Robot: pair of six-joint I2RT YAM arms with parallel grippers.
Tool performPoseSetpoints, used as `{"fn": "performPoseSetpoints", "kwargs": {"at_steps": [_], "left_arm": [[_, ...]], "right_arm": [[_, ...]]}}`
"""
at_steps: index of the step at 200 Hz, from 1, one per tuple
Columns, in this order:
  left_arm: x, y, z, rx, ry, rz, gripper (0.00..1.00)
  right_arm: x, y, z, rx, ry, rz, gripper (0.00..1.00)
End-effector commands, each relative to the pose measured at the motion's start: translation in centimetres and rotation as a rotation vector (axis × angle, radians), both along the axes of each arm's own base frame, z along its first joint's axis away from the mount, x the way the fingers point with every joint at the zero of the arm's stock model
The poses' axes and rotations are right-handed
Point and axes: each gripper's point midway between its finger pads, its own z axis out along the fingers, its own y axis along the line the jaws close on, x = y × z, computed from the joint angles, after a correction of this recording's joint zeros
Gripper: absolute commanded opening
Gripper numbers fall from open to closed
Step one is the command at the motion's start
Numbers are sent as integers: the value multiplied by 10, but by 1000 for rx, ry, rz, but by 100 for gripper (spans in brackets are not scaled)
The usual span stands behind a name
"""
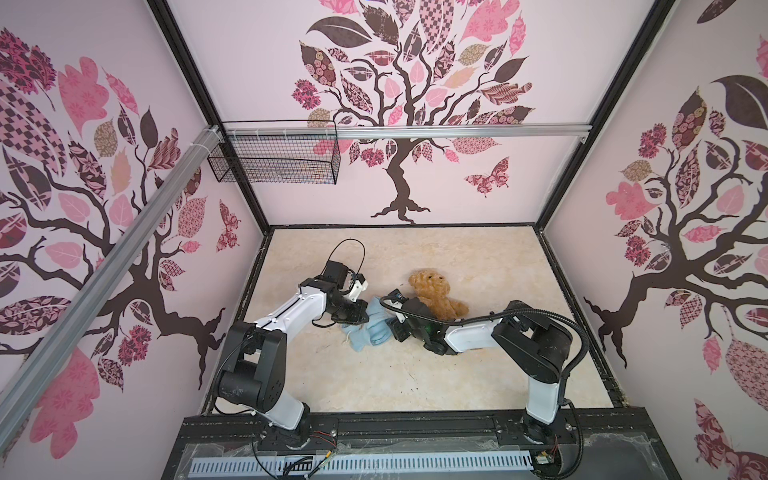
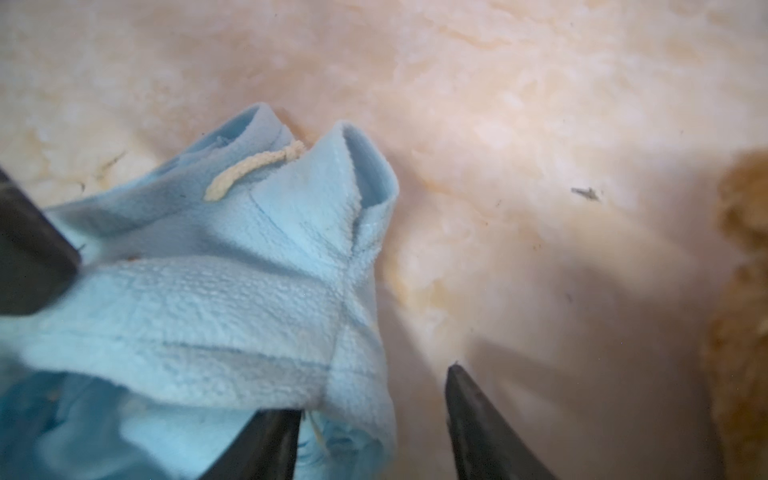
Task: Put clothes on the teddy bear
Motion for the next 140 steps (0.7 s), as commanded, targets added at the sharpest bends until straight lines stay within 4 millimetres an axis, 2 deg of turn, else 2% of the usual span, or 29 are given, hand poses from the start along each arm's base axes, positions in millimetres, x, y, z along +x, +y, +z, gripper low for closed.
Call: {"fn": "performPoseSetpoints", "kwargs": {"at_steps": [1, 18, 56, 74, 101, 140], "left_arm": [[-7, 1, -4, 0, 3, -15, 0], [-6, 3, -6, 13, 2, -11, 3], [-8, 1, -2, 28, -48, -37, 28], [-12, -5, 2, 51, -122, -81, 40], [-15, -11, 8, 116, -225, -129, 49], [-13, -4, 8, 188, -294, -140, 70]], "right_arm": [[-6, 22, 6, 47, -22, 108, 34], [-7, 22, 14, 67, -19, 120, 23], [-11, 15, 30, 172, 75, 101, 8], [-15, 14, 35, 223, 142, 93, 5], [-20, 17, 40, 292, 265, 76, 4], [-25, 17, 49, 413, 427, 41, 1]]}}
